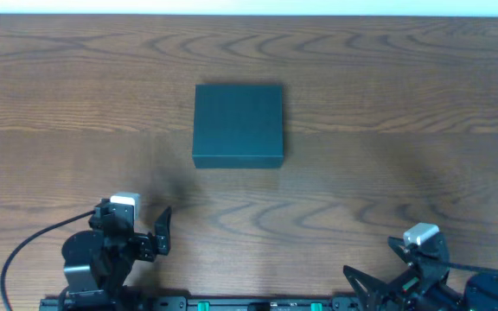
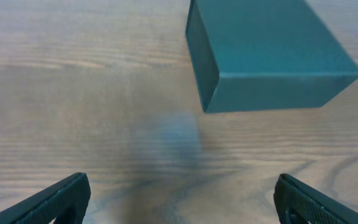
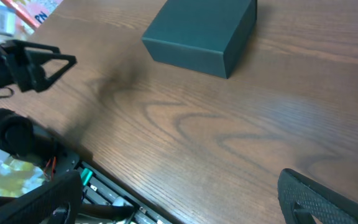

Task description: Pack container

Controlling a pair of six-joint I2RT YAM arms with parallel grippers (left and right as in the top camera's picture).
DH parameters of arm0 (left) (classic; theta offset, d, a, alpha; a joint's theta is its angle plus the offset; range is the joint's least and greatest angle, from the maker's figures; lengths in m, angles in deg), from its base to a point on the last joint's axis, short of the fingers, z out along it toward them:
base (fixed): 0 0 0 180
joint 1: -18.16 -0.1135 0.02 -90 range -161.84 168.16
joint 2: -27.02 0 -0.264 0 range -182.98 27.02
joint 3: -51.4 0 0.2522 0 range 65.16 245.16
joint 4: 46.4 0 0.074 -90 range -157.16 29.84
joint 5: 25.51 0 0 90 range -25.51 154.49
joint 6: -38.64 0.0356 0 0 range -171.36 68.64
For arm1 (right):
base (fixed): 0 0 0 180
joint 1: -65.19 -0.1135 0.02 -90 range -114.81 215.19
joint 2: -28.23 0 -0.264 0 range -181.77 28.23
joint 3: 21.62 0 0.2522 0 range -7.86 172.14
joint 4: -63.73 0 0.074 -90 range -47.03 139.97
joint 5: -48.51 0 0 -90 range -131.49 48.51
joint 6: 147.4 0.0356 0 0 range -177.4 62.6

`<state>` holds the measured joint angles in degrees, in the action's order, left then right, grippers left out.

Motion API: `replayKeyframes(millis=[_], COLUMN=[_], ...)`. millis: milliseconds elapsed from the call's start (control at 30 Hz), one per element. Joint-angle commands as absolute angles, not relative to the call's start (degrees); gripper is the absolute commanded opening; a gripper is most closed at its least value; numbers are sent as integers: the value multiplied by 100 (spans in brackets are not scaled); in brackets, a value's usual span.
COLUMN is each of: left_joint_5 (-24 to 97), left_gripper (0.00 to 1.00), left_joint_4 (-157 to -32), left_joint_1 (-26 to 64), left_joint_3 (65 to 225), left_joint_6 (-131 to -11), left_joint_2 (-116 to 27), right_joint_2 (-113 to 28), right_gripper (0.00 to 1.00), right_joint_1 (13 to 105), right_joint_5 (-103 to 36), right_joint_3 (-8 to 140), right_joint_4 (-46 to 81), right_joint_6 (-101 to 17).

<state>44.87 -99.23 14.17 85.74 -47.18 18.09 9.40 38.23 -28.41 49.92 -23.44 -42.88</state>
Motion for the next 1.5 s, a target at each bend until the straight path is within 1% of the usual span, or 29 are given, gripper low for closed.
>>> replayKeyframes(millis=[0,333,700,1467], left_joint_5=[4351,4358,4568,4561], left_gripper=[95,95,95,95], left_joint_4=[-9709,-9562,-9551,-9551], left_joint_1=[1389,1389,1385,1385], left_joint_3=[8237,7586,7450,7450], left_joint_6=[-4925,-4923,-4836,-4836], left_joint_2=[2029,2681,2683,2681], right_joint_2=[968,968,968,968], right_gripper=[99,99,99,99], right_joint_1=[3812,3812,3812,3812], right_joint_5=[-2839,-2839,-2839,-2839], right_joint_3=[4981,4983,4983,4983], right_joint_4=[-2337,-2337,-2337,-2337], right_joint_6=[-4220,-4220,-4220,-4220])
